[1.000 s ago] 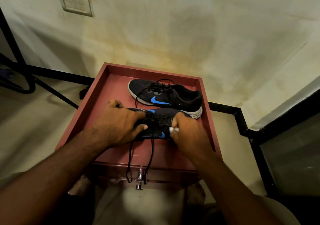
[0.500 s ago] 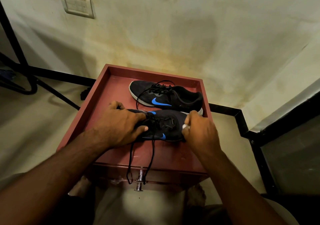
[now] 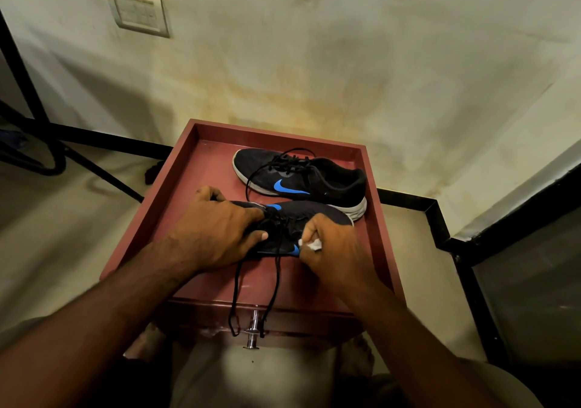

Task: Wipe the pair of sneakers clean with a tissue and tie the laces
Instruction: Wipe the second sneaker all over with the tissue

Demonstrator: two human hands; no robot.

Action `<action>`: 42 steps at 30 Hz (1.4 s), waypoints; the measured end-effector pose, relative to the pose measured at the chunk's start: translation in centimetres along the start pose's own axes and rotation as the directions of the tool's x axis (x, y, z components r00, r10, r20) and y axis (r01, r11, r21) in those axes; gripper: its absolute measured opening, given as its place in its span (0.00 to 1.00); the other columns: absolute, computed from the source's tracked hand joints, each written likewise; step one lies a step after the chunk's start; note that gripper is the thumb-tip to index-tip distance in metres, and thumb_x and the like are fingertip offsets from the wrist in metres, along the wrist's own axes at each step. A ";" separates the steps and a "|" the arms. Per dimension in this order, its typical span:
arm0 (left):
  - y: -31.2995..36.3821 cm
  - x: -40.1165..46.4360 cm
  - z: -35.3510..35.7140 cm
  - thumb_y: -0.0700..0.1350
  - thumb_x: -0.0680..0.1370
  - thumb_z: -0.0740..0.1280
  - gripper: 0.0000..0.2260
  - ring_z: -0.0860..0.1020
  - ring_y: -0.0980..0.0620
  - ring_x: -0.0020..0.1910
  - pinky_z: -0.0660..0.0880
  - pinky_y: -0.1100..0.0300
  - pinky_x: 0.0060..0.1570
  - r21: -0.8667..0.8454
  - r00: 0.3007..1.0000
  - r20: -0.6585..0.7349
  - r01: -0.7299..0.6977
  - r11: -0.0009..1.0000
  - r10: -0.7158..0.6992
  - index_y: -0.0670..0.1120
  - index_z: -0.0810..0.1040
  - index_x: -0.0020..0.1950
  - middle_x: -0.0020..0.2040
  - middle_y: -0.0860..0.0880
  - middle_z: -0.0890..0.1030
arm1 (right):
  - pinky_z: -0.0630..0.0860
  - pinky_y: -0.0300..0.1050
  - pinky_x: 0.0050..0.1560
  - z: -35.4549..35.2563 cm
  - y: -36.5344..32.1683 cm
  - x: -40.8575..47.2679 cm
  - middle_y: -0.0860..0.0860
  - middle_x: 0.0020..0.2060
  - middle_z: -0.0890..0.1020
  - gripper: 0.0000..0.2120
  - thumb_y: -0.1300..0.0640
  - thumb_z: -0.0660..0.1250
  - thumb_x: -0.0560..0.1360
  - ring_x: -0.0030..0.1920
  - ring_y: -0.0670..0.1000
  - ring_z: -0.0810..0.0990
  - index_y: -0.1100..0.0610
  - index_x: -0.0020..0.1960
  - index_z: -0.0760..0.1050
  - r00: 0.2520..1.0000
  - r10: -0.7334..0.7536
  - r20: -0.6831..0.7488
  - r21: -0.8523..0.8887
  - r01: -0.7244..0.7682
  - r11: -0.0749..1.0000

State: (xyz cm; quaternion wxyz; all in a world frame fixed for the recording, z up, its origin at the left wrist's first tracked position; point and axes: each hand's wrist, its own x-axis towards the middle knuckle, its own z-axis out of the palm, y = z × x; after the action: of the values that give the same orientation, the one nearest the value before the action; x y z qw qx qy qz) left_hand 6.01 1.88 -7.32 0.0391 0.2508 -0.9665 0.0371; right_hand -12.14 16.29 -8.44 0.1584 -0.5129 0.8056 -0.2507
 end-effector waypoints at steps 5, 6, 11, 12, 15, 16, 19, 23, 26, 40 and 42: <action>0.0 -0.1 -0.2 0.67 0.75 0.41 0.30 0.79 0.53 0.41 0.65 0.51 0.61 -0.003 1.000 0.004 0.008 1.000 -0.008 0.56 0.76 0.60 0.44 0.55 0.83 | 0.78 0.49 0.44 -1.3 1.6 1.7 0.55 0.45 0.82 0.06 0.59 0.65 0.79 0.46 0.58 0.83 0.55 0.55 0.74 0.981 0.141 -0.135 -0.360 -0.181 0.915; 0.0 -0.1 -0.3 0.67 0.75 0.40 0.31 0.79 0.53 0.41 0.65 0.51 0.61 -0.001 1.000 0.011 0.011 1.000 -0.011 0.56 0.76 0.61 0.44 0.55 0.83 | 0.78 0.50 0.44 -1.8 1.9 1.7 0.54 0.44 0.81 0.06 0.59 0.65 0.78 0.45 0.58 0.82 0.55 0.54 0.73 0.975 0.123 -0.183 -0.363 -0.183 0.914; 0.0 -0.1 -0.3 0.67 0.75 0.39 0.30 0.78 0.53 0.42 0.64 0.51 0.62 0.006 0.999 0.038 0.006 1.000 -0.007 0.57 0.74 0.59 0.45 0.55 0.83 | 0.76 0.43 0.34 -0.1 -0.2 -0.1 0.45 0.38 0.80 0.14 0.62 0.71 0.74 0.38 0.45 0.80 0.44 0.41 0.71 1.000 0.008 -0.006 -0.033 -0.008 0.999; 0.0 -0.1 -0.5 0.67 0.77 0.41 0.27 0.78 0.53 0.42 0.64 0.51 0.62 -0.005 0.999 0.047 0.005 1.000 -0.005 0.57 0.74 0.58 0.45 0.55 0.82 | 0.76 0.42 0.34 0.1 -0.1 -0.1 0.44 0.37 0.80 0.15 0.61 0.71 0.73 0.37 0.44 0.79 0.43 0.39 0.70 1.000 -0.022 -0.012 -0.019 0.022 1.000; -0.6 -0.1 -1.3 0.63 0.80 0.56 0.15 0.75 0.52 0.39 0.66 0.54 0.58 -0.101 0.999 0.048 0.007 0.995 -0.003 0.57 0.77 0.54 0.38 0.55 0.78 | 0.78 0.48 0.38 -0.8 0.6 0.3 0.45 0.38 0.81 0.09 0.58 0.72 0.74 0.39 0.47 0.80 0.47 0.42 0.73 0.999 0.007 -0.050 -0.001 -0.007 1.000; -0.8 -0.2 -1.7 0.61 0.80 0.59 0.14 0.74 0.53 0.36 0.67 0.56 0.52 -0.150 0.999 0.034 0.009 0.989 -0.004 0.56 0.79 0.52 0.35 0.56 0.76 | 0.79 0.49 0.40 -1.3 1.0 0.4 0.46 0.39 0.81 0.07 0.57 0.72 0.74 0.40 0.48 0.80 0.49 0.44 0.74 0.997 0.019 -0.068 -0.015 -0.020 1.000; -1.4 -0.7 -2.8 0.60 0.80 0.62 0.14 0.79 0.57 0.34 0.73 0.58 0.38 -0.344 0.993 -0.089 0.039 0.938 -0.074 0.54 0.83 0.50 0.35 0.57 0.81 | 0.79 0.49 0.42 -1.8 1.3 0.5 0.48 0.40 0.82 0.05 0.58 0.72 0.75 0.42 0.50 0.81 0.53 0.47 0.76 0.996 0.016 -0.085 -0.057 -0.021 0.998; -1.3 -0.6 -3.0 0.53 0.80 0.68 0.07 0.81 0.61 0.36 0.78 0.57 0.36 -0.573 0.965 -0.201 0.026 0.819 -0.171 0.52 0.82 0.51 0.38 0.57 0.83 | 0.70 0.36 0.35 -1.2 1.0 0.6 0.48 0.42 0.81 0.06 0.61 0.70 0.75 0.42 0.49 0.78 0.52 0.47 0.74 0.999 0.046 -0.030 -0.117 -0.049 0.992; -0.5 -0.6 -2.3 0.53 0.77 0.68 0.13 0.76 0.60 0.44 0.76 0.57 0.46 -0.529 0.991 -0.133 -0.082 0.845 0.013 0.58 0.76 0.62 0.48 0.62 0.78 | 0.70 0.38 0.37 -1.3 0.8 0.7 0.48 0.42 0.81 0.06 0.61 0.70 0.75 0.43 0.50 0.79 0.52 0.47 0.74 0.999 0.049 -0.014 -0.121 -0.051 0.991; 2.3 0.5 -2.9 0.52 0.79 0.66 0.11 0.73 0.51 0.58 0.68 0.54 0.57 -0.147 0.987 0.048 -0.147 0.978 0.156 0.59 0.79 0.61 0.57 0.55 0.73 | 0.72 0.41 0.36 -1.2 1.2 0.5 0.46 0.38 0.80 0.07 0.60 0.70 0.74 0.39 0.47 0.78 0.50 0.43 0.73 0.999 0.011 -0.031 -0.110 -0.015 0.994; 0.9 -0.3 -3.2 0.53 0.75 0.68 0.17 0.69 0.53 0.57 0.70 0.52 0.61 -0.200 0.969 0.146 -0.166 0.966 0.197 0.62 0.78 0.63 0.59 0.57 0.70 | 0.74 0.44 0.38 -1.2 1.3 0.5 0.46 0.38 0.80 0.07 0.61 0.69 0.73 0.39 0.47 0.78 0.50 0.42 0.73 0.999 0.000 -0.038 -0.101 -0.003 0.995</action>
State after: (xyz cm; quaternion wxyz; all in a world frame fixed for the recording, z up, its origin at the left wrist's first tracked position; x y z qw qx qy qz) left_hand 6.00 3.10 -4.17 -0.0211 0.1584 -0.9846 -0.0710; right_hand -13.93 16.62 -8.16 0.1172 -0.5149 0.8205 -0.2192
